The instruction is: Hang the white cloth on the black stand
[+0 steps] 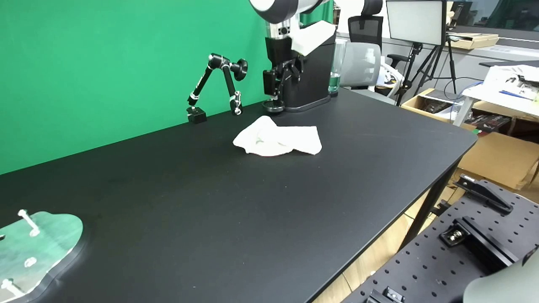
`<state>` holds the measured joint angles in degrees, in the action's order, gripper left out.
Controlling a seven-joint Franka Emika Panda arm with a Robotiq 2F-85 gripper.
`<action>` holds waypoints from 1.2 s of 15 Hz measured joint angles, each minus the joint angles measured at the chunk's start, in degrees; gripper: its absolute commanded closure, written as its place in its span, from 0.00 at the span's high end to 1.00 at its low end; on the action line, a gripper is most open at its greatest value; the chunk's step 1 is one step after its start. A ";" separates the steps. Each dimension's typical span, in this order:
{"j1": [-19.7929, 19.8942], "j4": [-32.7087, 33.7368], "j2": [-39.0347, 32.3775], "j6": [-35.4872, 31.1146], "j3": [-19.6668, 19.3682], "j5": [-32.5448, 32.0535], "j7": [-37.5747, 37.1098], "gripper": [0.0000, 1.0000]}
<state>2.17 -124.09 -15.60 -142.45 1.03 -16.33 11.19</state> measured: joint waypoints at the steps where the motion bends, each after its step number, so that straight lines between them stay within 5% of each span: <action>1: -0.03 0.00 -0.90 -2.29 0.00 0.91 -0.51 1.00; 10: -0.41 1.94 -9.33 -13.53 -1.12 3.80 -2.61 1.00; 11: -0.43 2.44 -10.09 -13.83 -1.22 3.99 -2.61 0.75; 12: -0.45 3.03 -10.82 -14.03 -1.29 4.11 -2.61 0.74; 18: -0.61 6.08 -14.06 -14.13 -1.16 5.83 -2.56 0.31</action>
<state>1.56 -118.01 -29.66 -156.59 -0.13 -10.50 8.63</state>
